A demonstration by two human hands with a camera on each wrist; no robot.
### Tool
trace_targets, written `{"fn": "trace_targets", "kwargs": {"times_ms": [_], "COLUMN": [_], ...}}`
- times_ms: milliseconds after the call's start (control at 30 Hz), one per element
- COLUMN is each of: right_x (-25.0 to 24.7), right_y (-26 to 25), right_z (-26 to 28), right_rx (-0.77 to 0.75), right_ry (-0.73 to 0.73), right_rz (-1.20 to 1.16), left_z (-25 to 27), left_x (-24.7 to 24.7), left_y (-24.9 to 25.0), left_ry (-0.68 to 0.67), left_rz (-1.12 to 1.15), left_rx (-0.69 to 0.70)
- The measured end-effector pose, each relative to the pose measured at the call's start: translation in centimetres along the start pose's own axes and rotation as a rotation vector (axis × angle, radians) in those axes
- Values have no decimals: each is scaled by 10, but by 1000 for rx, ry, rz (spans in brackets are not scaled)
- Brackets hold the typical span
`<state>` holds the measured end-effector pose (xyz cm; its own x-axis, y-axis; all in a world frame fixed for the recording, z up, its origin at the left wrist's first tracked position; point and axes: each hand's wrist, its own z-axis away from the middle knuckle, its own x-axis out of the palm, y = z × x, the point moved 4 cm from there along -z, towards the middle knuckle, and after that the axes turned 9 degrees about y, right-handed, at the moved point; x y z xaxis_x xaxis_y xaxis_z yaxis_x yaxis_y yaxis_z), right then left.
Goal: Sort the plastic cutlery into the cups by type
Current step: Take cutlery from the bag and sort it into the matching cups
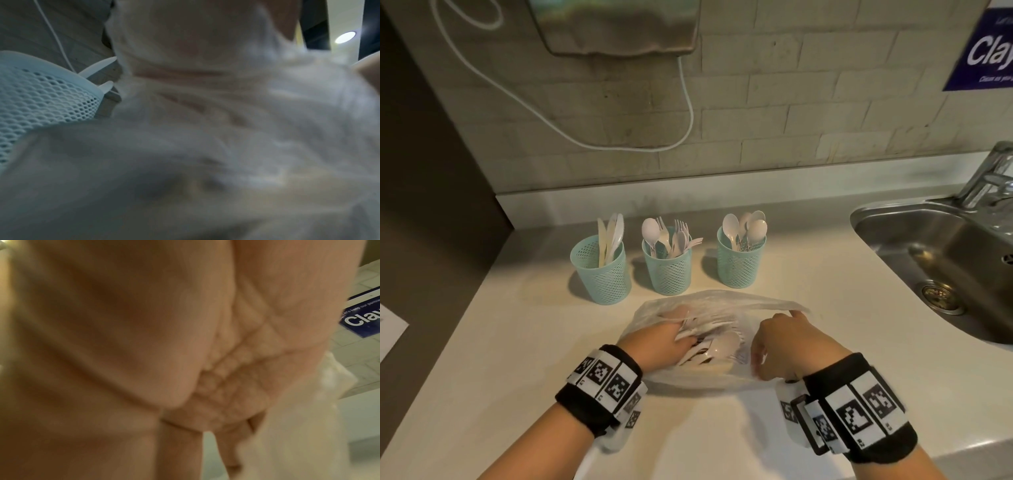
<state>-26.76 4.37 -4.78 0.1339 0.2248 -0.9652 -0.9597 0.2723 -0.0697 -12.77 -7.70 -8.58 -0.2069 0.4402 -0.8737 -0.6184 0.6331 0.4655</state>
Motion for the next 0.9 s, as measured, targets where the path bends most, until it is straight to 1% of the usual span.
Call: {"fn": "trace_targets", "kwargs": {"times_ms": [100, 233, 267, 433, 667, 733, 800, 833, 900], "right_x": [0, 0, 0, 0, -1, -2, -3, -4, -5], "right_y": [1, 2, 3, 2, 0, 2, 3, 4, 2], "right_z": [-1, -2, -2, -4, -6, -5, -5, -4, -4], "right_rx": [1, 2, 2, 14, 22, 33, 35, 33, 27], "right_ry": [8, 10, 8, 2, -7, -2, 3, 5, 1], "right_rz": [-2, 23, 25, 21, 27, 34, 30, 24, 18], "left_z": [0, 3, 2, 4, 1, 0, -1, -1, 2], "left_x": [1, 9, 11, 9, 14, 14, 13, 14, 17], "left_y": [2, 4, 4, 13, 14, 12, 8, 6, 6], "left_ry": [2, -106, -114, -73, -70, -74, -74, -77, -114], "left_rz": [63, 14, 10, -69, -67, -27, 66, 93, 77], "left_rx": [25, 46, 50, 96, 123, 93, 69, 76, 105]}}
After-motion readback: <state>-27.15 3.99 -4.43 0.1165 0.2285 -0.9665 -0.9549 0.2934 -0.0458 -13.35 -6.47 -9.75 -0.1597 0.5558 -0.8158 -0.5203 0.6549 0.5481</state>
